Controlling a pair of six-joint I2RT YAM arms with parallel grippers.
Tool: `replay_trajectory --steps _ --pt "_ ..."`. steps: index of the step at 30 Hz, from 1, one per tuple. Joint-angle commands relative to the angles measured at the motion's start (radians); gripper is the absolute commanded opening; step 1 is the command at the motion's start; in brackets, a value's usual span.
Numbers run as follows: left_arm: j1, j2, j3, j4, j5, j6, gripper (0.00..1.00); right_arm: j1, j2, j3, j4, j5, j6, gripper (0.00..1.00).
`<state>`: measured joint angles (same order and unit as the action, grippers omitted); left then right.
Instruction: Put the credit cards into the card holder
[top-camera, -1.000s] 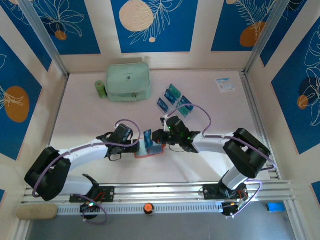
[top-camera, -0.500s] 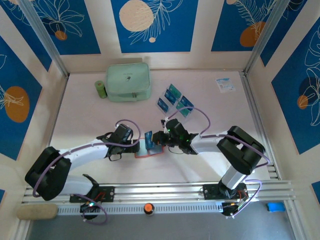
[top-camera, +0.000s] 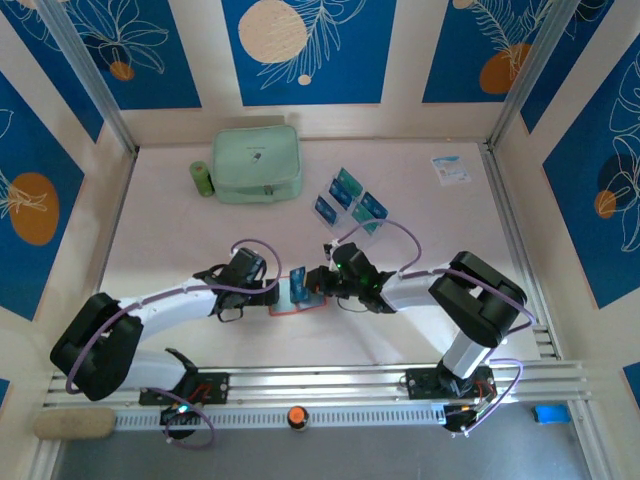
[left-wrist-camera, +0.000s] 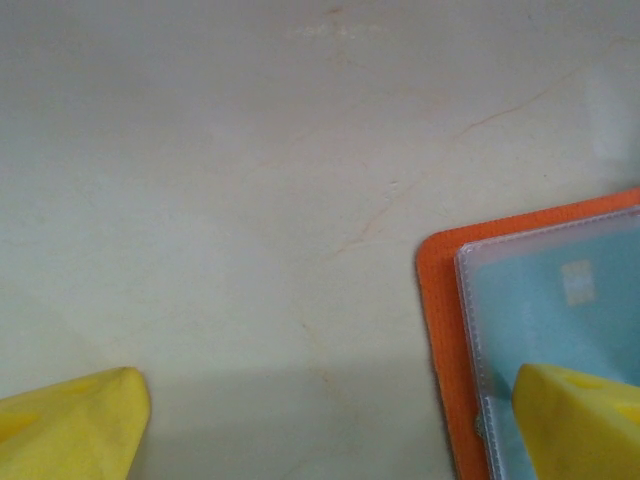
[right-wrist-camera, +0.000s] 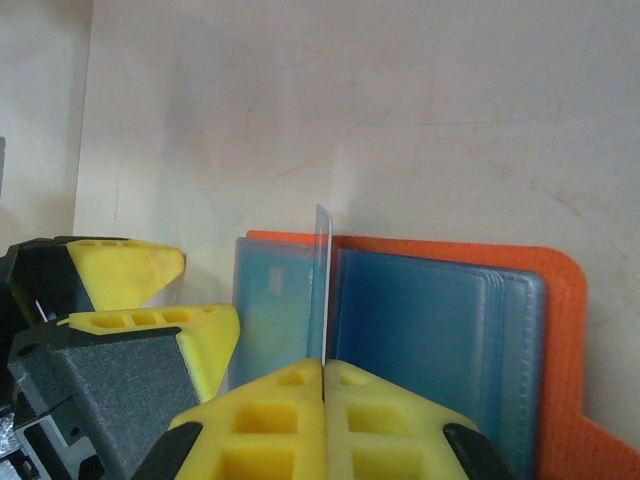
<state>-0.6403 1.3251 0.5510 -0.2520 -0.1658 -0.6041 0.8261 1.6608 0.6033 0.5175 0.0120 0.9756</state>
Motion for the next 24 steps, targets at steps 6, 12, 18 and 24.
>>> replay_trajectory --steps 6,12,18,24 --pt "-0.006 0.016 0.003 -0.027 -0.006 -0.012 0.94 0.011 0.028 -0.034 0.062 0.0 0.039 0.0" --pt "-0.006 0.013 0.0 -0.027 -0.006 -0.011 0.94 0.013 0.04 -0.053 0.105 -0.013 0.058 0.0" --pt "-0.005 0.015 0.003 -0.026 -0.005 -0.011 0.95 0.015 0.031 -0.069 0.111 -0.014 0.064 0.0" --pt "-0.005 0.016 0.003 -0.026 -0.005 -0.011 0.94 0.021 0.013 -0.072 0.074 -0.013 0.054 0.0"
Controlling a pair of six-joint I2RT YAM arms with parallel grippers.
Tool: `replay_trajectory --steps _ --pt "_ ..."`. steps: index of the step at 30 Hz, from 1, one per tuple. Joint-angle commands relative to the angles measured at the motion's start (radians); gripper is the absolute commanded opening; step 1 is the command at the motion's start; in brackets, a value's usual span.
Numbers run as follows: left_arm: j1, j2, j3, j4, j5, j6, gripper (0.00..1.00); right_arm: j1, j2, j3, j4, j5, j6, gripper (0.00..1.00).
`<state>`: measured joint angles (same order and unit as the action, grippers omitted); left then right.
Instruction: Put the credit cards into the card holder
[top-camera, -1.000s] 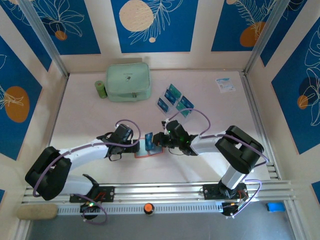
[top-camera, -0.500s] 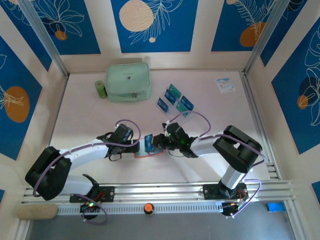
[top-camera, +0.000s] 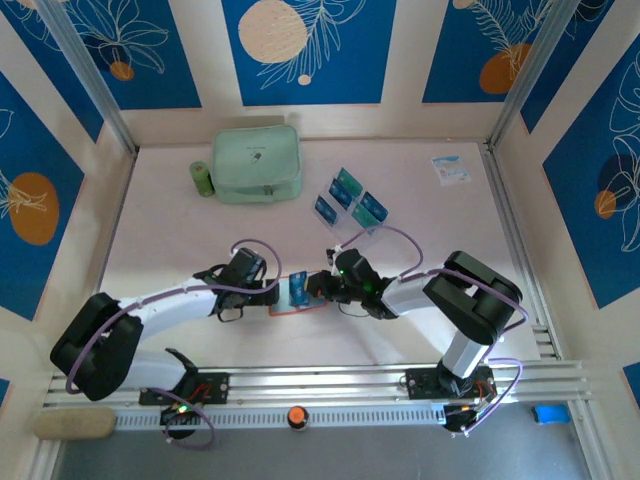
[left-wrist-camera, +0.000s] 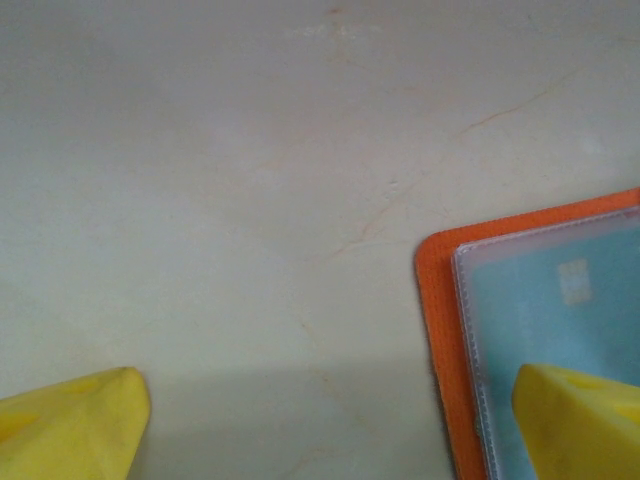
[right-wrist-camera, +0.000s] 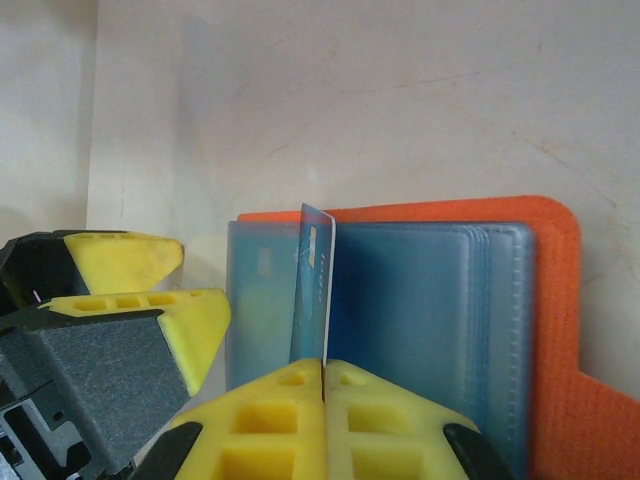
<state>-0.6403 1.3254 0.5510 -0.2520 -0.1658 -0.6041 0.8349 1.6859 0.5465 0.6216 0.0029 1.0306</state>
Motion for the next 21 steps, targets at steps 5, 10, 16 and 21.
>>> replay_trajectory --steps 5,10,16,21 --pt "-0.005 0.017 0.002 -0.024 -0.005 -0.01 0.94 0.022 -0.008 -0.012 -0.05 -0.015 -0.001 0.0" --pt "-0.005 0.015 0.003 -0.025 -0.005 -0.009 0.95 0.031 -0.008 -0.017 -0.061 -0.008 0.004 0.0" --pt "-0.005 0.015 0.004 -0.024 -0.005 -0.01 0.95 0.033 -0.034 -0.024 -0.098 0.015 0.01 0.0" --pt "-0.005 0.017 0.005 -0.023 -0.005 -0.01 0.94 0.033 -0.04 -0.007 -0.143 0.013 0.004 0.0"
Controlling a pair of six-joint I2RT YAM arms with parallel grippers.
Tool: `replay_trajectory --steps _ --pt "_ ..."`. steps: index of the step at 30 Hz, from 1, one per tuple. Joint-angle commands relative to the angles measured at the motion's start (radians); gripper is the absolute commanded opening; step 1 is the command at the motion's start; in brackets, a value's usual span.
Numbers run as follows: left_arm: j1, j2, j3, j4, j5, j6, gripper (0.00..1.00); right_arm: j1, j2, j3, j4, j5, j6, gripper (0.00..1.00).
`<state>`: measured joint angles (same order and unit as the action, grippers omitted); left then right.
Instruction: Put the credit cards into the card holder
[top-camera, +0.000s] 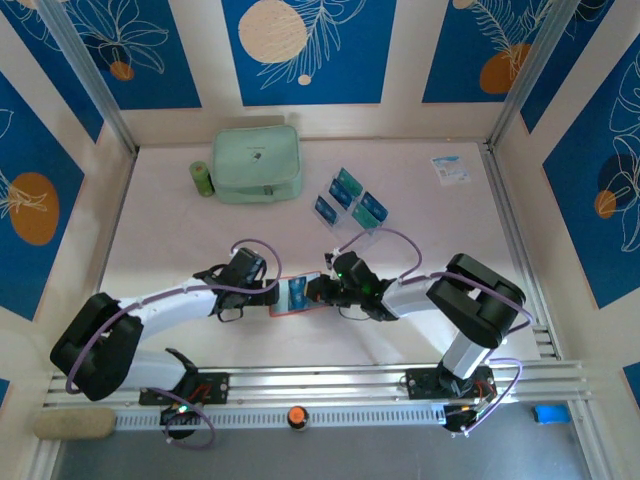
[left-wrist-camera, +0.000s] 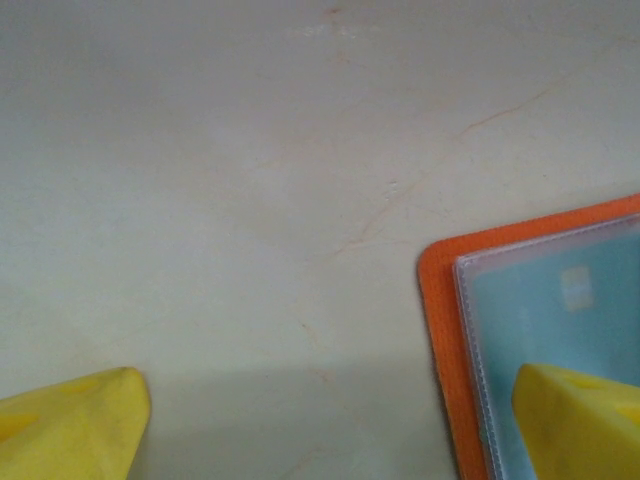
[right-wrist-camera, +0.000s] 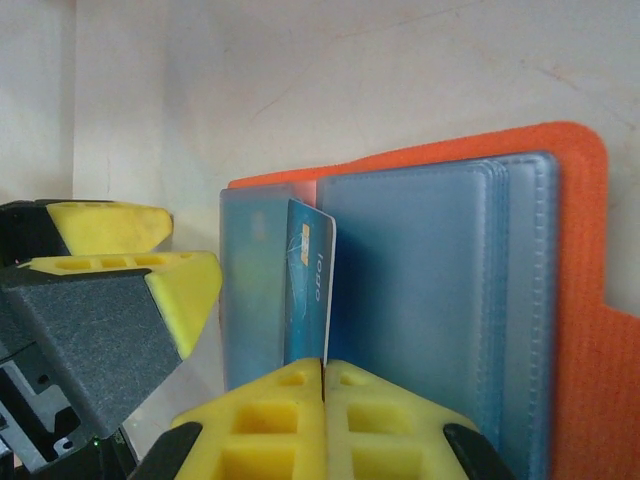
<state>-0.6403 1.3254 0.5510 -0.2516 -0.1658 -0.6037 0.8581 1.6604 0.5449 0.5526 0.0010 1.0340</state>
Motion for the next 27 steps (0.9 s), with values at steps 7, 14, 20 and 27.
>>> replay_trajectory --steps 7,14,20,27 --pt "-0.005 0.018 0.003 -0.018 -0.005 -0.01 0.94 0.01 0.033 0.055 -0.133 -0.027 -0.011 0.0" --pt "-0.005 0.023 0.003 -0.014 -0.001 -0.011 0.94 0.012 0.085 0.118 -0.193 -0.071 -0.018 0.0" --pt "-0.005 0.023 0.016 -0.019 -0.003 -0.009 0.94 0.018 0.128 0.177 -0.271 -0.118 -0.043 0.0" --pt "-0.005 0.015 0.033 -0.027 -0.003 -0.013 0.95 -0.011 0.049 0.244 -0.438 -0.132 -0.136 0.28"
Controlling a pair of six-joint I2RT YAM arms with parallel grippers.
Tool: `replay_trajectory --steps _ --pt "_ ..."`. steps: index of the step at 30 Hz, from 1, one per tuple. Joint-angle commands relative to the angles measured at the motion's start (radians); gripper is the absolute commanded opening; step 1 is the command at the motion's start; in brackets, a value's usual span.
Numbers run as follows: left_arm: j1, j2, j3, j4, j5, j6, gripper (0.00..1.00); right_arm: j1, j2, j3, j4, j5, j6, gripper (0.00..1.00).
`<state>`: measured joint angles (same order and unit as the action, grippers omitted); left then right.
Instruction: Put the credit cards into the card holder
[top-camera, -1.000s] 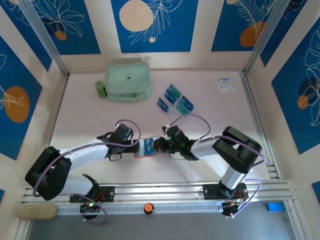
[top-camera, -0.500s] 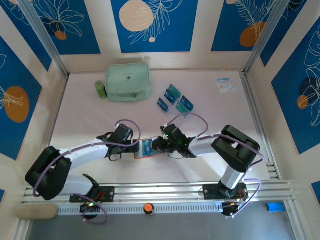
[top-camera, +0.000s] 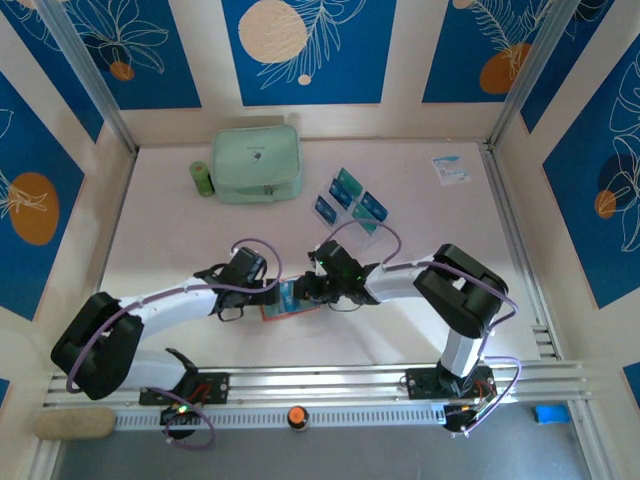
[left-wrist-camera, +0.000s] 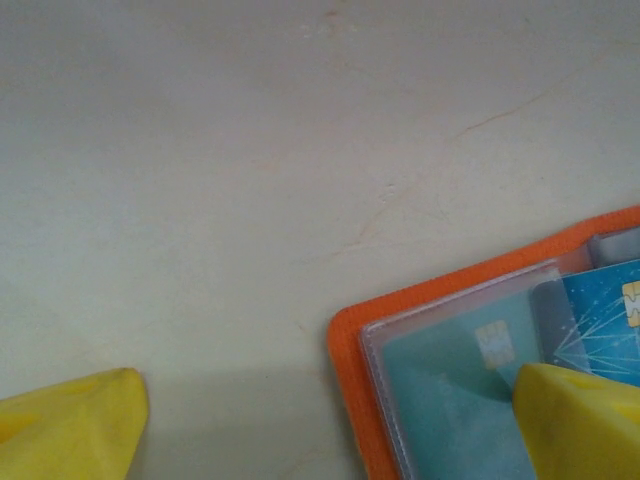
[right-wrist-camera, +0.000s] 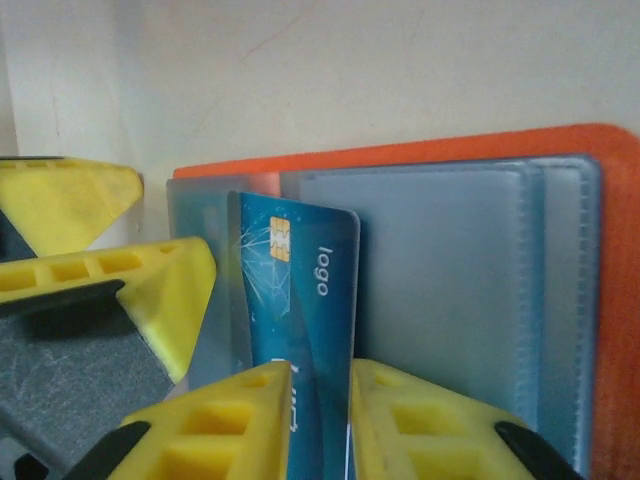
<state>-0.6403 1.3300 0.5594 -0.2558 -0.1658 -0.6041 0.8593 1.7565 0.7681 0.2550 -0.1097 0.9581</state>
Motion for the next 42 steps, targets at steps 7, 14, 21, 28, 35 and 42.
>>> replay_trajectory --steps 7,14,21,28,35,42 --pt "-0.005 0.01 0.031 -0.024 0.0 -0.01 0.95 -0.062 -0.188 0.088 -0.349 0.017 -0.185 0.34" --pt "-0.005 0.002 0.034 -0.025 0.005 -0.009 0.94 -0.077 -0.207 0.161 -0.571 0.201 -0.276 0.42" --pt "-0.005 -0.004 0.039 -0.03 0.005 -0.006 0.94 -0.061 -0.121 0.196 -0.611 0.239 -0.295 0.47" --pt "-0.005 -0.005 0.043 -0.031 0.008 -0.004 0.95 -0.045 -0.054 0.218 -0.598 0.244 -0.291 0.39" --pt "-0.005 -0.008 0.054 -0.029 0.024 -0.004 0.95 -0.073 -0.1 0.178 -0.617 0.28 -0.289 0.04" --pt "-0.005 -0.008 0.061 -0.017 0.038 -0.003 0.95 -0.114 -0.196 0.092 -0.62 0.281 -0.277 0.01"
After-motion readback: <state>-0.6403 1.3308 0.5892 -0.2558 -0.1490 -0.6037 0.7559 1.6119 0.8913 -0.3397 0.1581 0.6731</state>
